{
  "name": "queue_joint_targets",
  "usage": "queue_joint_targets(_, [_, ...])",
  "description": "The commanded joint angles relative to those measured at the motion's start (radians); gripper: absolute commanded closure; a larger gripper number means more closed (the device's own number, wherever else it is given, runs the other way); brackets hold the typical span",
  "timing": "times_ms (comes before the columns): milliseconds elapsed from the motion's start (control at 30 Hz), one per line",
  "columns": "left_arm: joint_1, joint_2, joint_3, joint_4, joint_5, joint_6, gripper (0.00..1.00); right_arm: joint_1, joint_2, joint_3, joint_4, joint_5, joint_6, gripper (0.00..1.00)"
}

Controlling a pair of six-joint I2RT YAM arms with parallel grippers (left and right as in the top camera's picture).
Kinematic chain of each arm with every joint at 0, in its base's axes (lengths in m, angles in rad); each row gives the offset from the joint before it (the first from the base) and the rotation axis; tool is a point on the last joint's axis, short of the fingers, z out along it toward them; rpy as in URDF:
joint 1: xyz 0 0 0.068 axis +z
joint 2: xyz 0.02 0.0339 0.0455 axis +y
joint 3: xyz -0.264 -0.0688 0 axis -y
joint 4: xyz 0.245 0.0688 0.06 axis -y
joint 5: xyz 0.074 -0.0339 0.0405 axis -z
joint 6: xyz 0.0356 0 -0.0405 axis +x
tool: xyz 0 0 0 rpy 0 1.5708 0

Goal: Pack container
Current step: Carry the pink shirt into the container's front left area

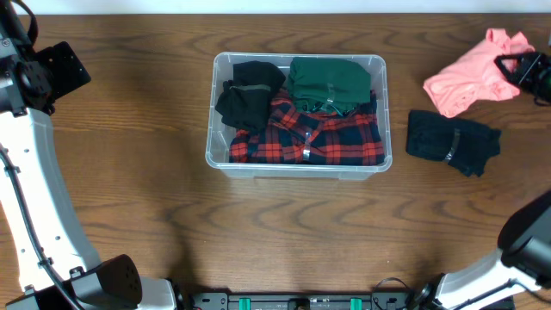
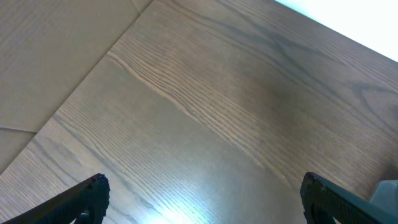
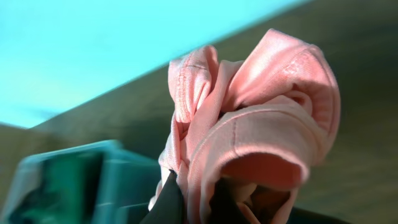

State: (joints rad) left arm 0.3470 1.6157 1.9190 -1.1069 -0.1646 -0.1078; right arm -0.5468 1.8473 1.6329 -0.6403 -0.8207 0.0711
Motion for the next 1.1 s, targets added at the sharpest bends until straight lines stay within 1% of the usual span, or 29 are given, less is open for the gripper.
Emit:
queue_joint_targets(0, [0.005,-0.003,-0.004,-0.003,-0.008,-0.009,0.02,0.042,-0.107,0.032,-0.039,-0.116,-0.002,0.99])
queue_joint_targets(167, [0.005,-0.003,-0.004,-0.003,-0.008,-0.009,0.02,0.132,-0.224,0.032,-0.132,-0.114,-0.046,0.99])
queue_joint_targets(367, [0.005,-0.003,-0.004,-0.004,-0.008,-0.009,0.02,0.249,-0.293,0.032,-0.178,-0.111,-0.050,0.99])
queue_joint_targets(567, [0.005,-0.003,-0.004,-0.004,-0.008,-0.009,0.02,0.359,-0.299,0.031,-0.217,-0.111,-0.054,0.99])
queue_joint_targets(867, [0.005,-0.003,-0.004,-0.003,-0.008,-0.009,0.02,0.446,-0.299,0.031,-0.217,-0.111,-0.053,0.99])
queue_joint_targets(1067, [0.005,-0.003,-0.004,-0.003,-0.008,-0.009,0.02,0.546,-0.299,0.031,-0.216,-0.110,-0.053,0.99])
